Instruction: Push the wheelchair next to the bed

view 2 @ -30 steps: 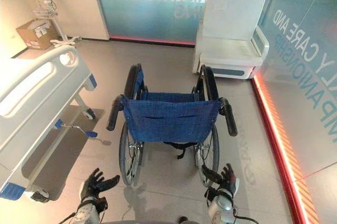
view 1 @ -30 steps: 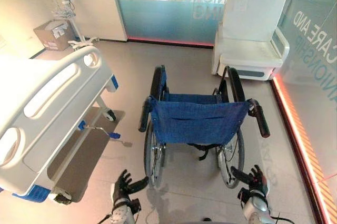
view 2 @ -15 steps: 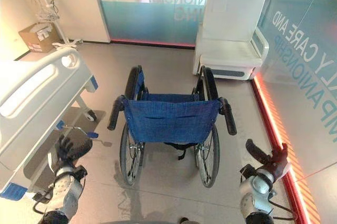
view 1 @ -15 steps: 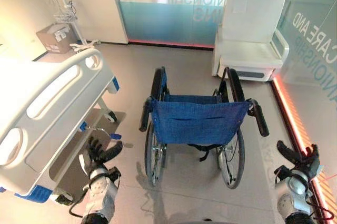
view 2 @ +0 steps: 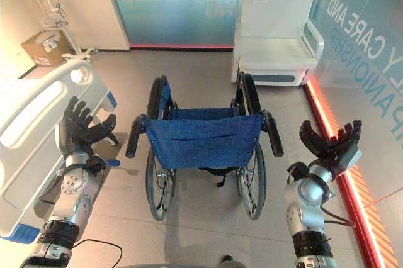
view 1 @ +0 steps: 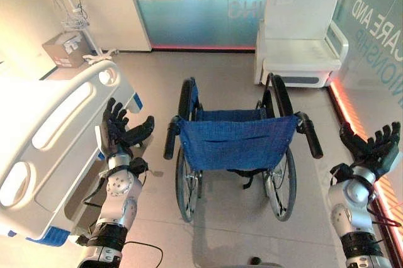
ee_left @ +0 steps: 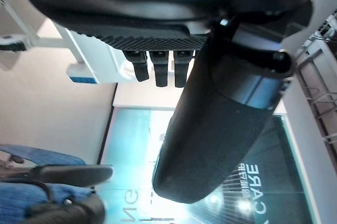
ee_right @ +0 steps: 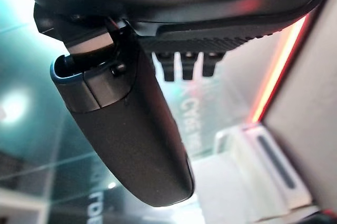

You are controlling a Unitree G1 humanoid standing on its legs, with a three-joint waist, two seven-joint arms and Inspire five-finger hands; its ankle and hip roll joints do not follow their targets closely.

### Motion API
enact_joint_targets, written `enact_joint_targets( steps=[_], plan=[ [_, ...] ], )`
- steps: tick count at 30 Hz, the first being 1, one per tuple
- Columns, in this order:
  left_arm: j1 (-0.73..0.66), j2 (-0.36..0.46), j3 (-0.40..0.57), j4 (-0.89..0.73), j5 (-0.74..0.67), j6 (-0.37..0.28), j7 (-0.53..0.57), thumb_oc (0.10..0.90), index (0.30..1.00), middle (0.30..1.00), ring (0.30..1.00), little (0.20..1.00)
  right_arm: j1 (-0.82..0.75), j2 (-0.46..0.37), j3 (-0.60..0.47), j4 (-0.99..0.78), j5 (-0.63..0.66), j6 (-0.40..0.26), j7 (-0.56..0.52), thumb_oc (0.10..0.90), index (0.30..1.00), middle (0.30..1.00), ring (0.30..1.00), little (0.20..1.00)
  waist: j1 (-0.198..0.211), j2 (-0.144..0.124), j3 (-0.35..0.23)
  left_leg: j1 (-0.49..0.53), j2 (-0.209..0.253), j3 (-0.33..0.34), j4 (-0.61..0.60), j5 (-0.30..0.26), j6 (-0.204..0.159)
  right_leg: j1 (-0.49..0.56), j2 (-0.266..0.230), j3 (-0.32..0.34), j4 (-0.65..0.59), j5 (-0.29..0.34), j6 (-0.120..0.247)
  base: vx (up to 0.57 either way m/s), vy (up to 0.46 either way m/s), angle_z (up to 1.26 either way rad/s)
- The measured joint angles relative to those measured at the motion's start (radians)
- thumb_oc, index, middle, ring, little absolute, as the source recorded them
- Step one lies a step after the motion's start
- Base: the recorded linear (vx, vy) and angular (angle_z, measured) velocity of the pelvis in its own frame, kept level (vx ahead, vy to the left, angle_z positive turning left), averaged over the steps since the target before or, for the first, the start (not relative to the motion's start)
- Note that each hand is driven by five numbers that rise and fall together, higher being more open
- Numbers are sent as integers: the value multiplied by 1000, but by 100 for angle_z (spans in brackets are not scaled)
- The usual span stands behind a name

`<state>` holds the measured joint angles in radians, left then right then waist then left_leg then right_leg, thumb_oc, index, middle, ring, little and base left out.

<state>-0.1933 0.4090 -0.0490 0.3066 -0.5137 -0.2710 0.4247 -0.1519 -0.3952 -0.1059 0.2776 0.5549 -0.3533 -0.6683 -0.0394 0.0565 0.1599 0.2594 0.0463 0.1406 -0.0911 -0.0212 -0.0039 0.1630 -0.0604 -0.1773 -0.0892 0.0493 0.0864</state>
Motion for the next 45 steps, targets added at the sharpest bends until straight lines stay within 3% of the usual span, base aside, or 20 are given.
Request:
enact_joint_targets(
  steps=[4,9,11,17,21,32,39,45],
  plan=[
    [-1,8,-24,-41,0,18,-20,800,900,900,900,900,-20,-23,11,-49,0,20,38,800,900,900,900,900,2,0,0,-8,-2,0,0,0,0,-8,0,0,0,0,0,4,-8,0],
    [0,21,-27,-88,8,103,-109,800,900,900,900,900,-20,-70,69,-68,-49,165,190,800,900,900,900,900,2,-3,2,-16,-1,-1,0,0,0,-15,1,0,0,1,0,-5,-20,0],
    [2,71,-52,-114,45,164,-171,800,900,900,900,900,-13,-83,106,-68,-81,250,271,800,900,900,900,900,5,-8,6,-22,0,-1,0,0,0,-20,2,-2,0,1,0,0,0,0],
    [6,140,-65,-120,71,287,-285,800,900,900,900,900,-12,-129,131,-87,-161,321,344,800,900,900,900,900,6,-19,13,-27,0,-1,0,0,0,-26,2,-2,0,1,0,-10,-2,0],
    [6,182,-103,-114,72,353,-346,800,900,900,900,900,-20,-160,161,-87,-162,331,345,800,900,900,900,900,4,-23,15,-30,-1,0,0,0,0,-30,2,-1,0,1,0,-8,-1,0],
    [-39,192,-148,-57,84,365,-379,800,900,900,900,900,-62,-192,216,-87,-242,420,345,800,900,900,900,900,1,-23,15,-28,0,3,0,1,-1,-30,4,0,0,2,-1,0,0,0],
    [-107,200,-192,-7,120,375,-367,800,900,900,900,900,-141,-248,315,-33,-401,590,350,800,900,900,900,900,2,-23,15,-28,0,5,0,2,-2,-30,5,1,1,5,-2,0,0,0],
    [-168,207,-227,34,122,408,-352,800,900,900,900,900,-192,-251,359,-35,-487,689,340,800,900,900,900,900,3,-24,15,-28,-2,6,0,2,-2,-31,5,5,1,6,-2,-16,-5,0]
  ],
)
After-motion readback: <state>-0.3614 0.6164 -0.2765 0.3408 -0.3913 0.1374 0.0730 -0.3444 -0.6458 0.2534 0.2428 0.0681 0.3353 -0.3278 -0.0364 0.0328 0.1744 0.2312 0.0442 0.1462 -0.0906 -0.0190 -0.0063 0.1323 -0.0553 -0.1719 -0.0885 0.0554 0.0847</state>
